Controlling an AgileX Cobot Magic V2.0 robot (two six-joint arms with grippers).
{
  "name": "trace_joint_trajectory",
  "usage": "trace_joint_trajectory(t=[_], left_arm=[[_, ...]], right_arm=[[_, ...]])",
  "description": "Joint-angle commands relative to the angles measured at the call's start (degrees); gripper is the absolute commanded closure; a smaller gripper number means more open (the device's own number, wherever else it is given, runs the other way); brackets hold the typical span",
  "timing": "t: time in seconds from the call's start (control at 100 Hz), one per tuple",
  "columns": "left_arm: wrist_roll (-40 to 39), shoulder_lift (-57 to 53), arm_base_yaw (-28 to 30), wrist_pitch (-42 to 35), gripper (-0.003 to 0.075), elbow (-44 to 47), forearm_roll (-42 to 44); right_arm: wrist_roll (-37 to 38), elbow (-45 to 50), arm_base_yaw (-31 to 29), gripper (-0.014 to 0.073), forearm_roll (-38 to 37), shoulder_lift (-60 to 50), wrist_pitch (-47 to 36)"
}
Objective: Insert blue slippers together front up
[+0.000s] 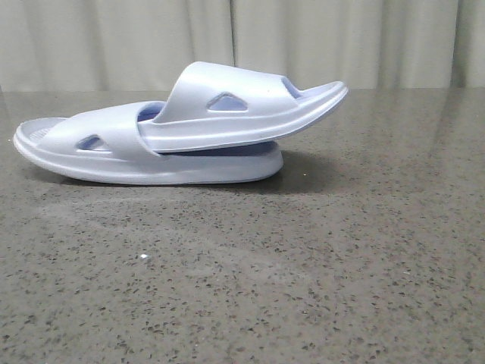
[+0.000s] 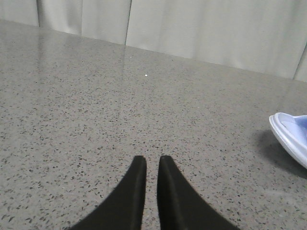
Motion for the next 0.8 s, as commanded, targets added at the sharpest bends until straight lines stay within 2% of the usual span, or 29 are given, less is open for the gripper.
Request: trace_joint_trajectory(t=[0.0, 0.09, 0.3, 0.58, 0.79], left_arm=[[-0.53, -1.62, 0.11, -4.19, 0.0705, 0.52, 0.05], [-0.53, -1.62, 0.11, -4.19, 0.0705, 0.52, 0.05], [-0.53, -1.62, 0.11, -4.19, 0.0705, 0.52, 0.05], [-0.53, -1.62, 0.11, -4.19, 0.0705, 0.52, 0.05], [-0.53, -1.62, 0.11, -4.19, 0.0705, 0.52, 0.05]], right_arm=[[4.39, 1.14, -3.71, 0.0673, -6.03, -3.85, -4.55], [6.96, 3.65, -7.77, 0.0673, -6.18, -8.11, -4.21], [7.70, 3.64, -14.06, 0.0673, -9.22, -15.68, 5.33], [7.70, 3.64, -14.63, 0.0673, -10.23, -20.67, 15.96], [7.70, 3.64, -14.63, 0.0673, -11.15, -20.67, 15.97]])
